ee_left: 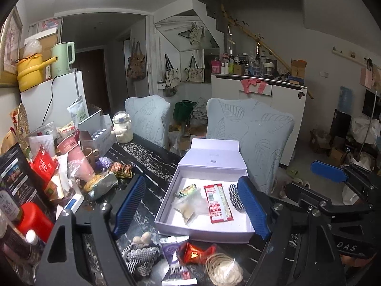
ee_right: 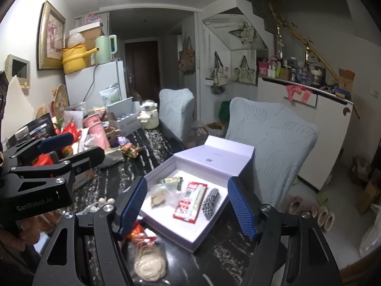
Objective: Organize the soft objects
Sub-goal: 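Withdraw both tools from the box toward the remaining items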
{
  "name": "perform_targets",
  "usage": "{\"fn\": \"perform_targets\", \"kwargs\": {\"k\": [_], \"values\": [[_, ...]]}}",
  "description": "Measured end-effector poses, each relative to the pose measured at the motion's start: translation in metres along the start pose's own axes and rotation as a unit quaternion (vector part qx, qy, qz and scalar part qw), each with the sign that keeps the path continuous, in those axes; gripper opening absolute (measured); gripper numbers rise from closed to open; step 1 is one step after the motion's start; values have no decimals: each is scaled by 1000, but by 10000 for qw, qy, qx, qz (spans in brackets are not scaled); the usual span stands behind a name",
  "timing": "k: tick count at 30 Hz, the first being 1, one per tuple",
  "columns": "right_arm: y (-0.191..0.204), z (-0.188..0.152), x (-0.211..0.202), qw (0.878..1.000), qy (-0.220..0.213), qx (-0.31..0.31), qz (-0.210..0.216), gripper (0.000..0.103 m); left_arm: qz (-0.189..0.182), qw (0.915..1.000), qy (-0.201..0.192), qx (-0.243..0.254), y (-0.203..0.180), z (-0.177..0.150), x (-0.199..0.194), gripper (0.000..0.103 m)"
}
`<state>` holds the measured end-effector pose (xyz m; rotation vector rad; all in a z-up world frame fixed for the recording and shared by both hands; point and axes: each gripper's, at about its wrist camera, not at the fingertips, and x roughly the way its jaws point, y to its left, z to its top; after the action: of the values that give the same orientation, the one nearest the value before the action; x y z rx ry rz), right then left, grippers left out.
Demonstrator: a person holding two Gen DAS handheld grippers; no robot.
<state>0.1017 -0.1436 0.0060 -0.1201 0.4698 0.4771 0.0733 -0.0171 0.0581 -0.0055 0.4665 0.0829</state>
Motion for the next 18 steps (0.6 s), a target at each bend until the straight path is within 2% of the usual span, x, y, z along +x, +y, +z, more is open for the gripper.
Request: {"fn": "perform_targets", "kwargs": {"k": [8, 18], "values": [[18, -16, -12, 10000, 59, -20, -28, 72, -80, 9999, 59, -129, 13, -23, -15, 80], [39, -38, -11, 9994, 330, 5, 39, 72, -194, 9992, 287, -191, 27, -48, -21, 80]]}}
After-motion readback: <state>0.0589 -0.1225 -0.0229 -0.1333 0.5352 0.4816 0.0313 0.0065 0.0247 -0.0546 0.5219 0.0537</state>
